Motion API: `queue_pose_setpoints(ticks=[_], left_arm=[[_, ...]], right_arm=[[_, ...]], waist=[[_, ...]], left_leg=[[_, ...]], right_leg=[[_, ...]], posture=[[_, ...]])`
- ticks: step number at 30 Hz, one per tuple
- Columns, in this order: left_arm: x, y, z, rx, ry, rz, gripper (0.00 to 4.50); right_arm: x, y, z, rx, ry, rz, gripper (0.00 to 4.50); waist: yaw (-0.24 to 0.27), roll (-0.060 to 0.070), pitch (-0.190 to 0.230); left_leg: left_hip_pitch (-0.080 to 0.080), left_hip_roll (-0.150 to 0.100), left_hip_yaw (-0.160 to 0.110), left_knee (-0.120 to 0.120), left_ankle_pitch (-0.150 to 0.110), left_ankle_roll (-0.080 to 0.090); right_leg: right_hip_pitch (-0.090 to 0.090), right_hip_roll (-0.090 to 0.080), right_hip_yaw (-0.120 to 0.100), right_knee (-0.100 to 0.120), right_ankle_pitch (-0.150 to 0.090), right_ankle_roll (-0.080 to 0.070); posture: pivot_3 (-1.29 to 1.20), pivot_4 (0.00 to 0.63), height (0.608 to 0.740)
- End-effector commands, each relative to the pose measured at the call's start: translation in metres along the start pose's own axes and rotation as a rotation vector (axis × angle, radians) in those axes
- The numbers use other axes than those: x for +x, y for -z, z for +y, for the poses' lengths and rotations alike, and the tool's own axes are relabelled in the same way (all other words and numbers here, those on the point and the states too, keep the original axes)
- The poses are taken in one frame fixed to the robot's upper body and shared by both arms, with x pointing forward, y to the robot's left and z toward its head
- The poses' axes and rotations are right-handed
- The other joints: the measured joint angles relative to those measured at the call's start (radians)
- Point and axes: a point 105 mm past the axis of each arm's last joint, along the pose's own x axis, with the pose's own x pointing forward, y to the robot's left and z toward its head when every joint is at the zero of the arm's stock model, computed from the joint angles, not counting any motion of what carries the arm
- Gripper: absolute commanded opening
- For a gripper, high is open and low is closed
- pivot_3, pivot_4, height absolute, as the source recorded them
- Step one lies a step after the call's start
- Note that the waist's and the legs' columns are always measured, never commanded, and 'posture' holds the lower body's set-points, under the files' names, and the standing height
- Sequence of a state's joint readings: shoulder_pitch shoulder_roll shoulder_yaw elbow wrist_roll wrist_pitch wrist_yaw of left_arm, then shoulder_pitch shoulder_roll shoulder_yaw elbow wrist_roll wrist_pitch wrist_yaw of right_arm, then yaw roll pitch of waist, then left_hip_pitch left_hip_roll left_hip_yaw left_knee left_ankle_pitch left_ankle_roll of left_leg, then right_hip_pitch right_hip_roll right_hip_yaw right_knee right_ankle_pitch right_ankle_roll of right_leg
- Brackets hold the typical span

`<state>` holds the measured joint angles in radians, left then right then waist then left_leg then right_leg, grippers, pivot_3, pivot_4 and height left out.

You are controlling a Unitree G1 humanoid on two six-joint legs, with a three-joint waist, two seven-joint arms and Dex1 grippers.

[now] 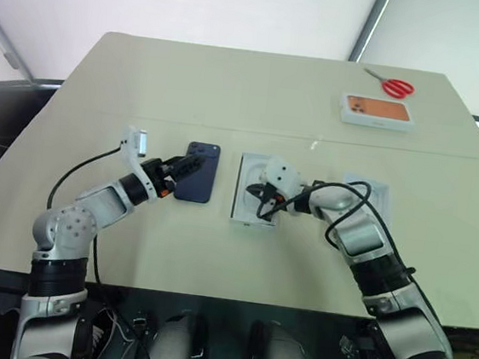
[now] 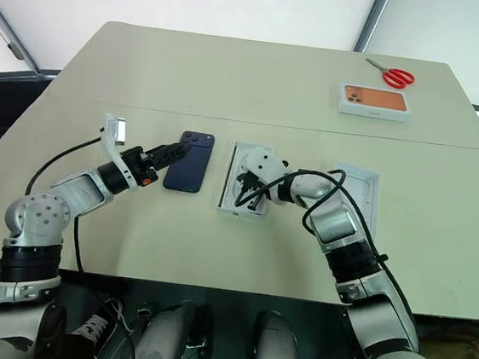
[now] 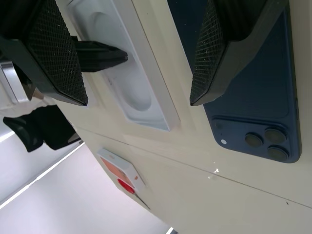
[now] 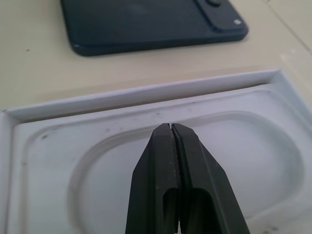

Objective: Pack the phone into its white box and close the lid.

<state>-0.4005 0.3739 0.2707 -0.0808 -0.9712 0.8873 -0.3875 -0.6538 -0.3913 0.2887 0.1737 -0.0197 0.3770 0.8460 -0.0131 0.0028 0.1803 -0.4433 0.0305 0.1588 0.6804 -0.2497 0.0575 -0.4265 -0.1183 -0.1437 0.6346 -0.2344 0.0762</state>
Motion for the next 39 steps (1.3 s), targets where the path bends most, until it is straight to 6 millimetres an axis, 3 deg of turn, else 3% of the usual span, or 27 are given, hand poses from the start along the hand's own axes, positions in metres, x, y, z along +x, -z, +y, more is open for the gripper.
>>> queue_pose_setpoints(ticks=[1, 6, 12, 18, 22, 28, 34, 39], left_arm=[[-0.002, -0.007, -0.006, 0.027, 0.016, -0.029, 3.54], [-0.002, -0.007, -0.007, 0.024, 0.021, -0.03, 3.54], [0.0, -0.006, -0.009, 0.034, 0.03, -0.025, 3.54], [-0.002, -0.004, -0.01, 0.047, 0.024, -0.014, 3.54], [-0.003, -0.004, -0.01, 0.042, 0.022, -0.016, 3.54], [-0.002, -0.001, -0.01, 0.039, 0.019, -0.014, 3.54], [-0.001, 0.001, -0.01, 0.036, 0.021, -0.01, 3.54], [0.0, 0.0, -0.01, 0.045, 0.023, -0.01, 3.54]], right_arm=[[-0.008, -0.022, -0.018, -0.047, 0.065, -0.07, 0.06], [-0.016, -0.018, -0.039, -0.097, 0.13, -0.022, 0.06], [-0.004, 0.012, -0.006, -0.139, -0.004, 0.078, 0.06], [0.009, 0.01, 0.002, -0.164, -0.007, 0.065, 0.06], [0.01, 0.005, -0.01, -0.149, 0.047, 0.049, 0.06], [-0.006, -0.01, -0.031, -0.118, 0.097, 0.003, 0.06], [-0.013, -0.001, -0.042, -0.186, 0.118, 0.071, 0.06], [-0.01, 0.015, -0.035, -0.283, 0.082, 0.156, 0.06]], waist=[[0.0, 0.0, 0.0], [0.0, 0.0, 0.0], [-0.004, 0.0, 0.0], [-0.001, 0.0, 0.0], [-0.005, 0.0, 0.0], [-0.001, 0.0, 0.0], [-0.003, 0.0, 0.0], [-0.002, 0.0, 0.0]], left_leg=[[0.0, 0.0, 0.0, 0.0, 0.0, 0.0], [0.0, 0.0, 0.0, 0.0, 0.0, 0.0], [0.0, 0.0, 0.0, -0.001, 0.0, 0.0], [0.0, 0.0, 0.0, 0.0, 0.0, 0.0], [0.0, 0.0, 0.0, -0.001, 0.001, -0.001], [0.0, 0.0, 0.0, -0.001, 0.001, -0.001], [0.0, 0.0, 0.0, -0.001, 0.0, -0.001], [0.0, 0.0, 0.001, -0.001, 0.001, -0.001]], right_leg=[[0.0, 0.0, 0.0, 0.0, 0.0, 0.0], [0.0, 0.0, 0.0, 0.0, 0.0, 0.0], [0.0, 0.0, 0.0, 0.0, 0.0, 0.0], [0.0, 0.0, 0.0, 0.0, 0.0, 0.0], [0.0, 0.0, 0.0, 0.0, 0.0, 0.0], [0.0, 0.0, 0.0, 0.0, 0.0, 0.0], [0.0, 0.0, 0.0, 0.0, 0.0, 0.0], [0.0, 0.0, 0.0, 0.0, 0.0, 0.0]], posture=[[0.0, 0.15, 0.738], [0.0, 0.15, 0.738], [0.0, 0.15, 0.738], [0.0, 0.15, 0.738], [0.0, 0.15, 0.738], [0.0, 0.15, 0.738], [0.0, 0.15, 0.738], [0.0, 0.15, 0.738]])
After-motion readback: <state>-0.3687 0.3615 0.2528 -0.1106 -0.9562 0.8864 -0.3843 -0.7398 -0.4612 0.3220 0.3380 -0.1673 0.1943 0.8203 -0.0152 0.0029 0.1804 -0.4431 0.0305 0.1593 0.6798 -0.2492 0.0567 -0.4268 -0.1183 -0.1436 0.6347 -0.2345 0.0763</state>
